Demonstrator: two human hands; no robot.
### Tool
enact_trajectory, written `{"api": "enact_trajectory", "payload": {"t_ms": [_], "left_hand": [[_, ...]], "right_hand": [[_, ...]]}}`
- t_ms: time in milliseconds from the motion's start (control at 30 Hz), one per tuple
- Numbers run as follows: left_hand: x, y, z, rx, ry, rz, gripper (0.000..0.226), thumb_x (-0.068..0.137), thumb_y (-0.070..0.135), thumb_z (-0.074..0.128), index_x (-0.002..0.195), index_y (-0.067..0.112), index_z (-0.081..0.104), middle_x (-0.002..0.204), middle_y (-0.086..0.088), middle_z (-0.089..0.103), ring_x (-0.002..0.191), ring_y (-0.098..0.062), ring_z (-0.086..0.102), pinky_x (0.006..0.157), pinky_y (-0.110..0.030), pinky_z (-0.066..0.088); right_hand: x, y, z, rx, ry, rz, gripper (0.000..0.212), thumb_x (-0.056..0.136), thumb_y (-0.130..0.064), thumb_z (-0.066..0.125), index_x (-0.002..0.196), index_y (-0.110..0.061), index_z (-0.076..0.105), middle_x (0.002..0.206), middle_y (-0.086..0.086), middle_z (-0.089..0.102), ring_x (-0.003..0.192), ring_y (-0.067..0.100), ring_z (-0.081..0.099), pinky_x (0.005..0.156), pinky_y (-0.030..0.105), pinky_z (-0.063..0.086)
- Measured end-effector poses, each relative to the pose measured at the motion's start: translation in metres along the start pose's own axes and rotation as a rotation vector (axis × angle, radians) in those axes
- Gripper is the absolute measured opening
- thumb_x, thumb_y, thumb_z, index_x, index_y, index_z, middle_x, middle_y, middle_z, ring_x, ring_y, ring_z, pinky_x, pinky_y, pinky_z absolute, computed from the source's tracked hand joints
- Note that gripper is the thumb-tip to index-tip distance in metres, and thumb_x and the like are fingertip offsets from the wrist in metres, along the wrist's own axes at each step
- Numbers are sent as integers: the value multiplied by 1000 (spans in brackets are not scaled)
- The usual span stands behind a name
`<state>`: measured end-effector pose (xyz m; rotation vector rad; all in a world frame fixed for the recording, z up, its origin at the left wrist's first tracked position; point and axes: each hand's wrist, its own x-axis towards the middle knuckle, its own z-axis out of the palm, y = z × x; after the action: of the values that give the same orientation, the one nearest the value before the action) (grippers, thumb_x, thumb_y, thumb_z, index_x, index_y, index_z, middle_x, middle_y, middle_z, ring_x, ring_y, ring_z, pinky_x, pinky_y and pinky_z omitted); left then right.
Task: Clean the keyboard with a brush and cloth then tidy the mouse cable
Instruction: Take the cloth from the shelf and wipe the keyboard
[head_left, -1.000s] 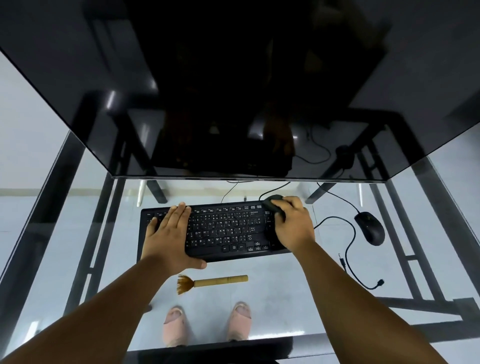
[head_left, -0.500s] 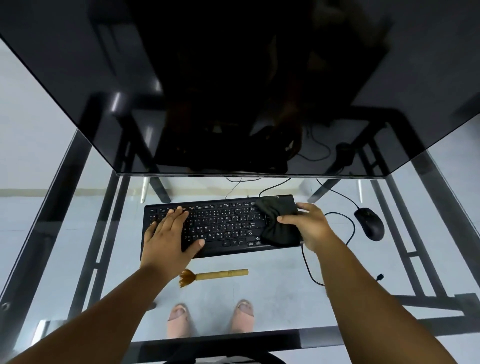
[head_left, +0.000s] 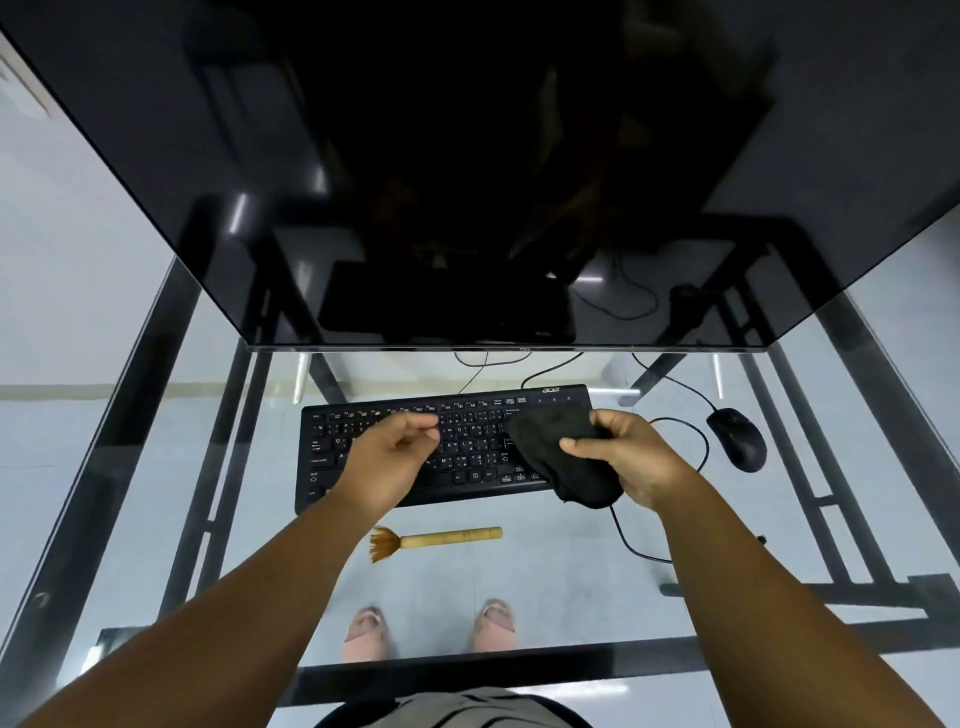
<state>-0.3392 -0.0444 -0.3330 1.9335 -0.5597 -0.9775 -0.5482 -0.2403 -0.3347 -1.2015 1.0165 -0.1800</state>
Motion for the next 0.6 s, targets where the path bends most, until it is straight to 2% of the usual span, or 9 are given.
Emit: {"api": "enact_trajectory", "payload": {"t_ms": [100,200,233,333,433,500,533,600], "left_hand": [[-2,14,2,-106,-151,0,44,89,38,65,129,27,52,118,14,63,107,3,57,91,-21,42],[-1,20,6,-174,-287,-37,65,77,49,71,134,30,46,120,10,64,108,-4,60,90,-23,43],[-1,20,7,-199,-320,-43,63,75,46,73,130,24,52,116,5,68,103,-6,63,86,-21,45],[-1,15,9,-262,-325,-35,37,78,22,76,112,13,68,102,-4,74,91,-12,69,75,-18,50],[-2,6,4,-271,-248,-46,26,78,19,78,101,9,72,100,-6,74,97,-19,69,87,-28,51],[-3,2,0,-275,-219,-47,30,81,22,75,100,0,69,101,-8,74,102,-24,67,97,-35,50],[-4,1,-2,-297,-209,-43,36,83,23,73,102,-6,65,102,-11,73,104,-27,66,99,-38,49],[-9,0,-5,-382,-205,-40,35,88,19,66,107,-10,57,104,-16,71,101,-33,65,94,-41,50]], "right_hand": [[-8,2,13,124,-149,-74,47,69,-4,82,114,-2,66,113,18,71,104,30,69,85,36,56],[-10,3,33,194,-216,-112,61,60,-14,90,114,0,65,111,17,71,102,27,69,86,34,57],[-10,3,39,199,-218,-123,60,60,-14,91,112,0,66,108,16,72,100,27,69,85,34,57],[-14,2,53,202,-208,-146,48,62,-6,83,107,-2,66,102,12,74,98,26,69,82,32,58],[-16,4,60,214,-202,-130,43,69,-7,76,110,-1,65,106,14,73,101,27,68,87,34,57],[-17,5,62,196,-215,-92,43,77,-11,71,118,1,63,116,20,69,109,30,65,96,39,53],[-18,5,63,166,-229,-67,42,80,-14,71,119,0,63,118,21,68,108,31,65,96,41,51],[-20,5,68,45,-269,-34,34,87,-15,69,119,-4,64,104,18,72,89,25,66,77,35,51]]}}
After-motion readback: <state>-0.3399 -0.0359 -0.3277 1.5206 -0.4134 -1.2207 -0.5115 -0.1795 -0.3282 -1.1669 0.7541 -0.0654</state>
